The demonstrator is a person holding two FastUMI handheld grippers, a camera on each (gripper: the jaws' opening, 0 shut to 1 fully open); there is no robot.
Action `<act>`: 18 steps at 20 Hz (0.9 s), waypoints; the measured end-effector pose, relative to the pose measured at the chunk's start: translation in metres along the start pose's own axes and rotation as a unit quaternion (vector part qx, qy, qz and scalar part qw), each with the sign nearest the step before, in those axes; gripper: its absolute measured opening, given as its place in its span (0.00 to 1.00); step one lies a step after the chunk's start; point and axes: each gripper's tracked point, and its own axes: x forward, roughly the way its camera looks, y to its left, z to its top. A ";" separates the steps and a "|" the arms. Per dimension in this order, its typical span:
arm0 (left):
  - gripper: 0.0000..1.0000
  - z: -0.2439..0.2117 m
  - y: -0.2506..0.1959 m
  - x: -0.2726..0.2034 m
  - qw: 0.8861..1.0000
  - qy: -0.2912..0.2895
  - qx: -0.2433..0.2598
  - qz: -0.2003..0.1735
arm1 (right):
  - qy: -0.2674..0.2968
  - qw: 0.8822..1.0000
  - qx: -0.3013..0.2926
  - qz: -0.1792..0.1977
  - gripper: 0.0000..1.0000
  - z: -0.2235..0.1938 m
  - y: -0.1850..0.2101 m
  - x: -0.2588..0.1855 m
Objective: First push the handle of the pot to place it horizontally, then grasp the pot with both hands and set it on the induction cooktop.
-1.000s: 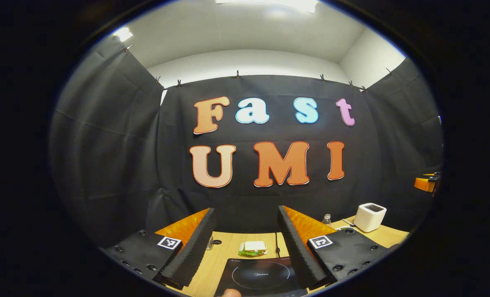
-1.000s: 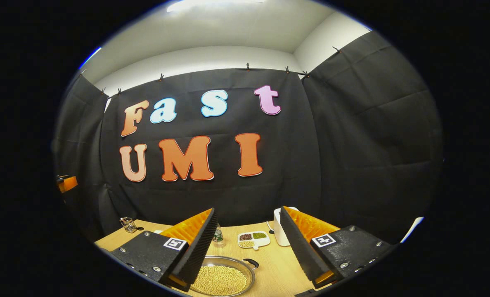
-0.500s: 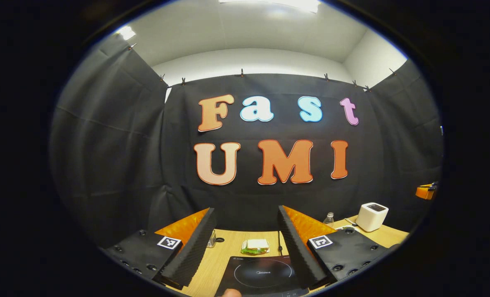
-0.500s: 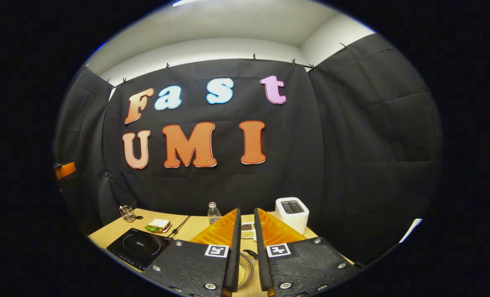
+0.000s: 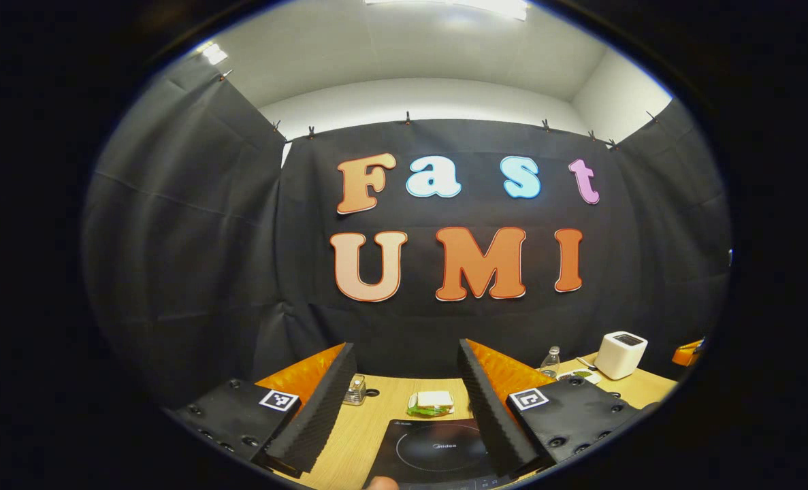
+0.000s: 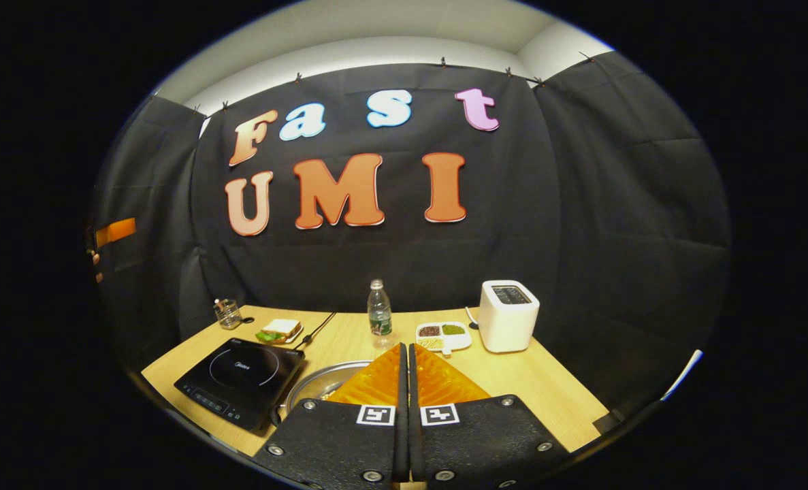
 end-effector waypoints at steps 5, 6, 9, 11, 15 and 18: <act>0.97 -0.001 0.006 -0.004 1.000 -0.003 -0.002 0.005 | 0.038 0.998 -0.006 0.052 0.00 -0.042 0.041 -0.005; 0.97 -0.003 0.007 -0.004 1.000 -0.003 -0.001 0.004 | 0.047 0.997 -0.011 0.063 0.00 -0.050 0.049 -0.005; 0.97 -0.005 0.010 -0.005 1.000 -0.001 -0.003 0.008 | 0.076 0.992 -0.011 0.102 0.00 -0.073 0.076 -0.008; 0.97 -0.006 0.011 -0.006 1.000 0.000 -0.003 0.009 | 0.095 0.988 -0.012 0.122 0.00 -0.090 0.091 -0.009; 0.97 -0.010 0.014 -0.006 1.000 0.003 -0.002 0.012 | 0.133 0.979 -0.028 0.149 0.00 -0.124 0.112 -0.012; 0.97 -0.014 0.016 -0.007 1.000 0.008 -0.001 0.013 | 0.159 0.972 -0.028 0.171 0.00 -0.144 0.127 -0.014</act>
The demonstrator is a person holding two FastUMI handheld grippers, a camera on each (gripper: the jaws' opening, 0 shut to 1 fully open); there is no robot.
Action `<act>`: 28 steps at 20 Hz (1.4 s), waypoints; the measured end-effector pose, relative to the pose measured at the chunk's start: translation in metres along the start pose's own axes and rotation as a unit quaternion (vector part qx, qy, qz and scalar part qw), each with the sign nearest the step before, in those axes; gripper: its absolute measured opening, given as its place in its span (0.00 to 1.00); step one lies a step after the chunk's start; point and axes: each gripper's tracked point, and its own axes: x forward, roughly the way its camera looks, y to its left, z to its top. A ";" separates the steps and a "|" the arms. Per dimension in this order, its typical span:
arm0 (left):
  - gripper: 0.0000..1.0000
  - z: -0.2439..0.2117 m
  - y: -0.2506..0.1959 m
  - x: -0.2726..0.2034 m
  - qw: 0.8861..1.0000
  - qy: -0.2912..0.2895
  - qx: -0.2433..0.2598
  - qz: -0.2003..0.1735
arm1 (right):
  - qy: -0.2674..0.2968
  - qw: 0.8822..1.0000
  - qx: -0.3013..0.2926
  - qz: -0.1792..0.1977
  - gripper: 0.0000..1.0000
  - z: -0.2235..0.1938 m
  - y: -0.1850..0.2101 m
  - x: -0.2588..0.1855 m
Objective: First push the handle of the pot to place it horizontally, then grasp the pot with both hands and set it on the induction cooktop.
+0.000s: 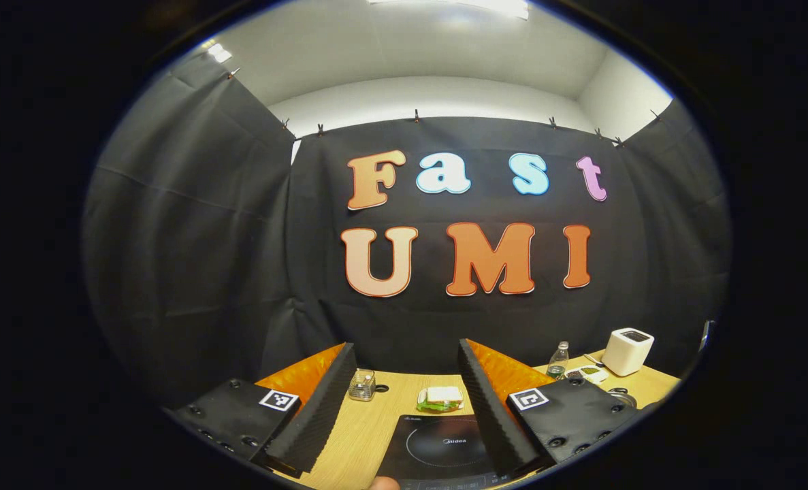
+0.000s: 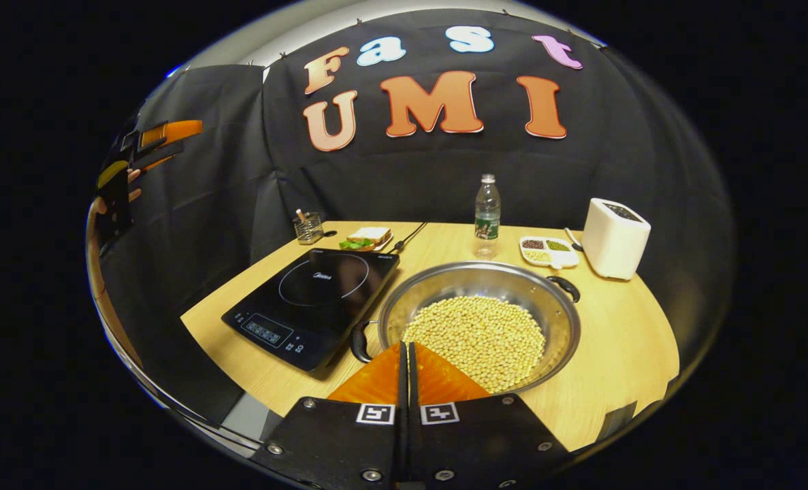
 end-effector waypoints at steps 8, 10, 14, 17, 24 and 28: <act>0.97 -0.010 0.009 0.003 1.000 0.008 -0.004 0.003 | 0.064 0.997 -0.023 0.032 0.00 -0.040 0.034 0.026; 0.97 -0.015 0.013 0.005 1.000 0.012 -0.003 0.007 | 0.076 0.996 -0.038 0.023 0.00 -0.047 0.037 0.033; 0.97 -0.022 0.023 0.009 1.000 0.020 -0.005 0.015 | 0.095 0.994 -0.041 0.026 0.00 -0.059 0.046 0.045; 0.97 -0.020 0.025 0.009 1.000 0.015 -0.002 0.015 | 0.098 0.994 -0.038 0.019 0.00 -0.057 0.046 0.056; 0.97 -0.023 0.027 0.010 1.000 0.015 0.001 0.013 | 0.094 0.995 -0.011 -0.008 0.00 -0.051 0.047 0.080; 0.97 -0.029 0.034 0.013 1.000 0.019 0.001 0.017 | 0.095 0.995 0.031 0.002 0.00 -0.045 0.053 0.090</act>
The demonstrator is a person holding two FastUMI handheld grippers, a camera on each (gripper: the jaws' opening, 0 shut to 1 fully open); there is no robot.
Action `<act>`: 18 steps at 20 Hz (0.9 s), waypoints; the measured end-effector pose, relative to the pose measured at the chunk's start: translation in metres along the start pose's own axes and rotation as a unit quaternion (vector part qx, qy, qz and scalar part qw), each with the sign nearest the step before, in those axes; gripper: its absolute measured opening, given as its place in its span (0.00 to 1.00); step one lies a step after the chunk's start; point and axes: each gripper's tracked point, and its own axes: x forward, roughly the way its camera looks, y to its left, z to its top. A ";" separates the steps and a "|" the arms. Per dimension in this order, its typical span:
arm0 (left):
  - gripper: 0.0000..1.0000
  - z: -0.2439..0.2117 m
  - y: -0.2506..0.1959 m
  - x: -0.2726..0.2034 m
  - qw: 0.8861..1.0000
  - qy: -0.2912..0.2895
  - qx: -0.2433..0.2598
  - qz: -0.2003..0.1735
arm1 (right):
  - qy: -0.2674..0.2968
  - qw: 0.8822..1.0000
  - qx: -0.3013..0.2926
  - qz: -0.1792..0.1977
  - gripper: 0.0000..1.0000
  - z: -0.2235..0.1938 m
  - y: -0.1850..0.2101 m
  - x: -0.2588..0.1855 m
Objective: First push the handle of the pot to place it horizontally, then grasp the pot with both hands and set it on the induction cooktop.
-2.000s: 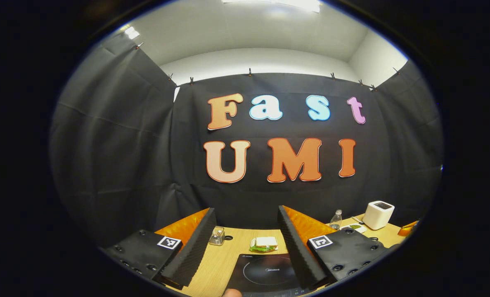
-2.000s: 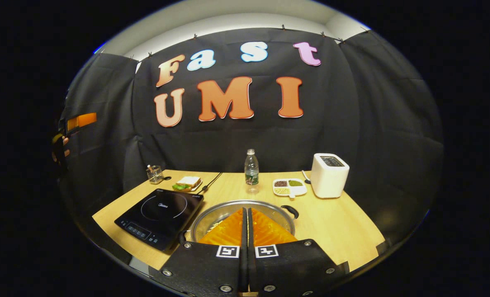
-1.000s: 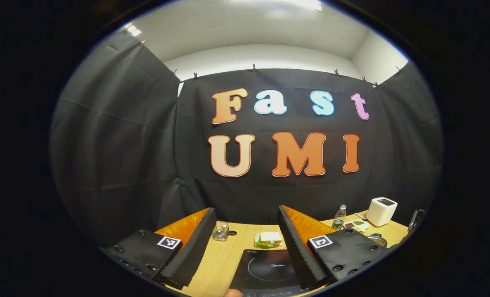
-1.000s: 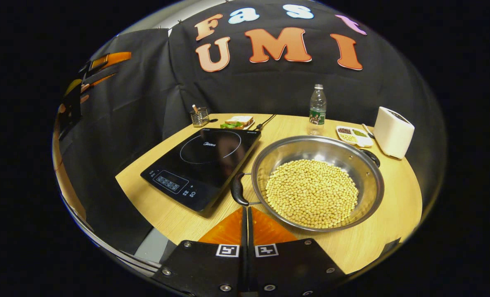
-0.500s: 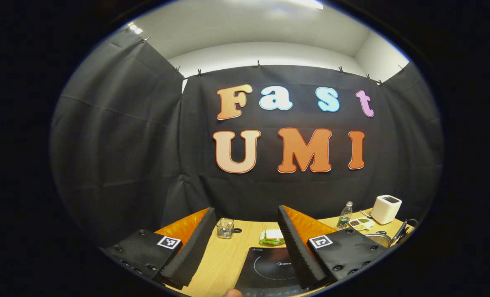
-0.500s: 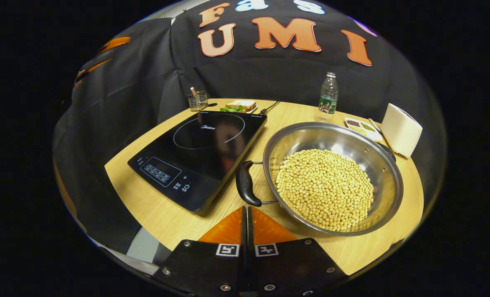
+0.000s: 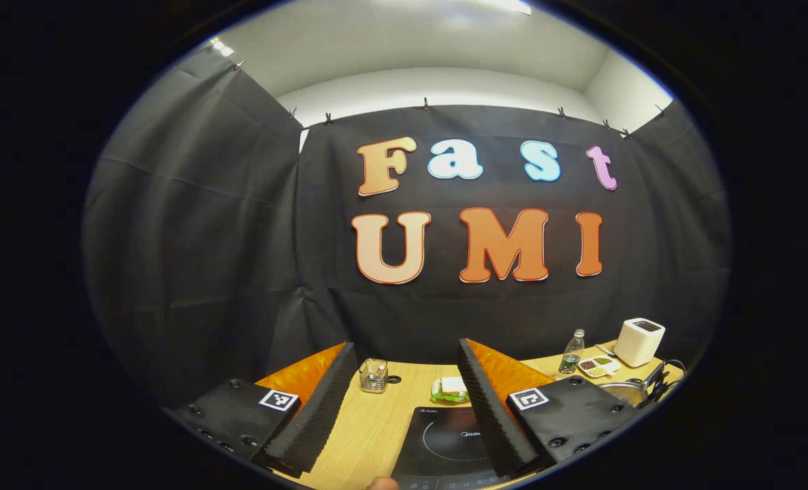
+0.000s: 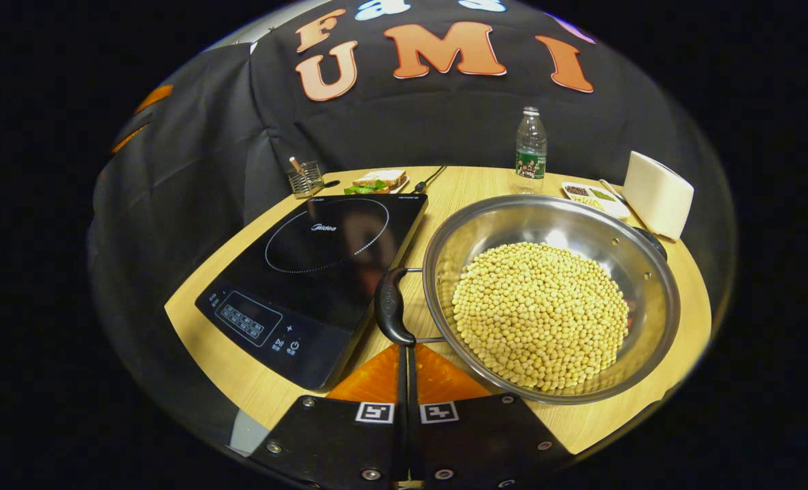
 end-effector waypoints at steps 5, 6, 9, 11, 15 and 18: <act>0.97 -0.001 0.008 0.000 1.000 -0.001 0.003 0.007 | -0.004 0.999 0.036 0.002 0.00 0.011 0.001 0.011; 0.97 -0.002 0.008 -0.001 1.000 0.000 0.004 0.007 | -0.006 0.999 0.045 0.002 0.00 0.012 0.001 0.012; 0.97 -0.004 0.009 -0.001 1.000 0.002 0.003 0.003 | -0.009 0.998 0.066 0.000 0.00 0.019 0.001 0.019; 0.97 -0.006 0.009 -0.001 1.000 0.003 0.001 0.000 | -0.011 0.997 0.080 -0.002 0.00 0.023 0.001 0.024; 0.97 -0.011 0.013 0.001 1.000 0.006 0.000 0.000 | -0.014 0.995 0.096 -0.010 0.00 0.031 -0.003 0.031; 0.97 -0.017 0.018 0.005 1.000 0.011 -0.005 -0.001 | -0.018 0.994 0.103 -0.017 0.00 0.038 -0.004 0.038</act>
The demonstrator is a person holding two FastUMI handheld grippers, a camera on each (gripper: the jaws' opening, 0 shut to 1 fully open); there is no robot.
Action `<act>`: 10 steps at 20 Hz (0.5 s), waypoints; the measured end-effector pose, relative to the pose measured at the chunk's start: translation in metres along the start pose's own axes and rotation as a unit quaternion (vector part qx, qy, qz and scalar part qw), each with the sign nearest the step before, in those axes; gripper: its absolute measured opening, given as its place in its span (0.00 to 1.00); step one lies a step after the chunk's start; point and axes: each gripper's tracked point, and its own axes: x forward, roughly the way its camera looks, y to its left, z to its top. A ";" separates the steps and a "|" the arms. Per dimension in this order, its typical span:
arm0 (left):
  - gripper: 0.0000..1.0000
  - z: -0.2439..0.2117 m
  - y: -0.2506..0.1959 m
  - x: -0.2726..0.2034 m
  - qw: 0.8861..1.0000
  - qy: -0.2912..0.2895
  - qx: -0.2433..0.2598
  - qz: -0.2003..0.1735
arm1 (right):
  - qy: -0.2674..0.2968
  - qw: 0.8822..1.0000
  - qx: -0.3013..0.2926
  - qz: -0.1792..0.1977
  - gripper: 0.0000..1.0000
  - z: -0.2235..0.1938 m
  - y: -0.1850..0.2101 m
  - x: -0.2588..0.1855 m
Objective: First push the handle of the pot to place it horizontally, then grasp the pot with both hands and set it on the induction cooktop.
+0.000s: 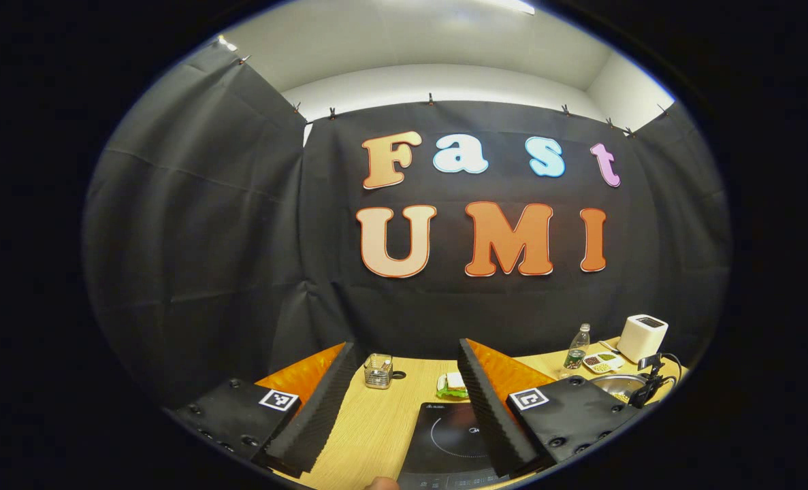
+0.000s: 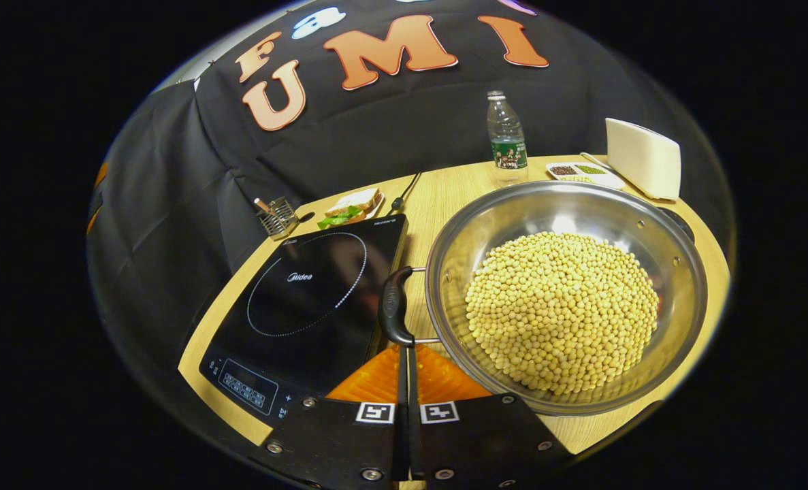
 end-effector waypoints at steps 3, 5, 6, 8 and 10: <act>0.97 -0.007 0.006 0.006 1.000 0.008 -0.004 0.003 | -0.003 1.000 0.012 -0.002 0.00 0.007 0.000 0.006; 0.97 -0.013 0.008 0.008 1.000 0.015 -0.009 0.003 | -0.005 1.000 0.019 -0.002 0.00 0.010 0.000 0.009; 0.97 -0.016 0.009 0.010 1.000 0.018 -0.011 0.002 | -0.007 1.000 0.020 -0.003 0.00 0.012 0.001 0.012; 0.97 -0.022 0.009 0.013 1.000 0.022 -0.012 0.002 | -0.010 1.000 0.017 -0.006 0.00 0.017 0.000 0.016; 0.97 -0.025 0.009 0.016 1.000 0.027 -0.011 0.000 | -0.011 1.000 0.019 -0.005 0.00 0.019 -0.001 0.018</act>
